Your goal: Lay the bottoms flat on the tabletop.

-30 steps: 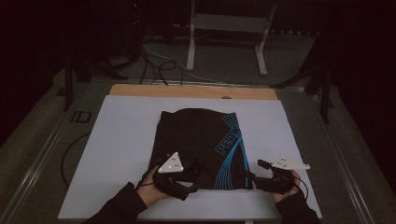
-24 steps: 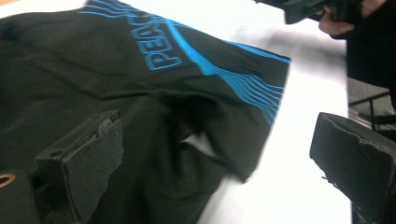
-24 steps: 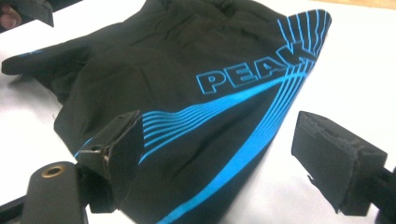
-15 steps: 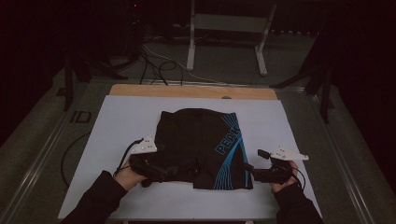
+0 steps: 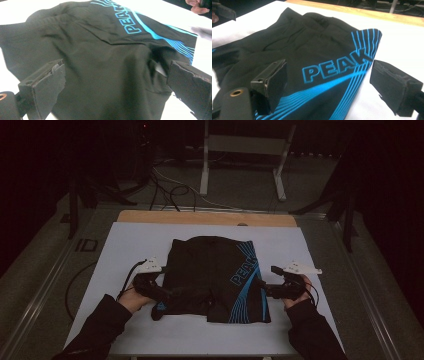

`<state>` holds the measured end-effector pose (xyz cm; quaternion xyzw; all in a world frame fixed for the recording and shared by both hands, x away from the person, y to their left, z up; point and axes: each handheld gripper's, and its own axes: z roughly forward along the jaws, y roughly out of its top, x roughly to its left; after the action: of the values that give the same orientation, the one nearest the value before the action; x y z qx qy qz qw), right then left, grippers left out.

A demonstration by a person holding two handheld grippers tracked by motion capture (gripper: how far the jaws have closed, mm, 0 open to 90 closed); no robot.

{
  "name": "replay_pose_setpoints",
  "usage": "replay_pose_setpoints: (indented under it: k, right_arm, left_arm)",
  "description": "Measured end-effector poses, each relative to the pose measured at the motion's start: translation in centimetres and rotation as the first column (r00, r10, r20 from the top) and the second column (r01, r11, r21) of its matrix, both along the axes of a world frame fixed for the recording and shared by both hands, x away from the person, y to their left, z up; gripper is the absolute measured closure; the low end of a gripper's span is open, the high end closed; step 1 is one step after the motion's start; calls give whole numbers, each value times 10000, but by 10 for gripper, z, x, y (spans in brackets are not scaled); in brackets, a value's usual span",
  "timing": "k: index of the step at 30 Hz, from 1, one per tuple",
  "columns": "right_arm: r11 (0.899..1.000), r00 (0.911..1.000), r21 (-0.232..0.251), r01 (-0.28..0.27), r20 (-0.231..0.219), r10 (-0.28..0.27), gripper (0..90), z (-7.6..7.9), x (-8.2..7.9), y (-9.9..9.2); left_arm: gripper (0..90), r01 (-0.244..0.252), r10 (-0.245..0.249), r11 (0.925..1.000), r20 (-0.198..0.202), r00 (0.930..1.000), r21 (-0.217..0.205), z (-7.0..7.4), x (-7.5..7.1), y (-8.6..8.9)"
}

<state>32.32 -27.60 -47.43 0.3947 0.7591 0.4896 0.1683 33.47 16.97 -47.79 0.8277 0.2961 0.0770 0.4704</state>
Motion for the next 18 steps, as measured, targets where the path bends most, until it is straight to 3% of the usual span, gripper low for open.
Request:
replay_pose_setpoints:
  k: [4, 6, 8, 12, 18]
  right_arm:
    - [9998, 9999, -189, 113, -42, -114, 135, 2, 19, 6]
    - [9998, 9998, -116, 190, 30, -190, 138, 4, 27, 9]
    - [9988, 9990, 254, 430, -96, -428, 141, 5, 43, 9]
    - [9972, 9974, 373, 651, -341, -639, 149, 3, 58, 12]
    - [9958, 9945, 21, 914, -522, -912, 148, -4, 87, 24]
  left_arm:
    - [35, -232, 232, 9997, -7, 9997, 116, -1, 14, 3]
    - [34, -364, 364, 9992, -12, 9993, 164, -2, 21, 3]
    - [35, -539, 539, 9983, 1, 9985, 241, -3, 32, 4]
    - [35, -761, 762, 9965, -17, 9971, 334, -5, 43, 4]
    - [35, -1275, 1285, 9910, -231, 9914, 409, -13, 70, 7]
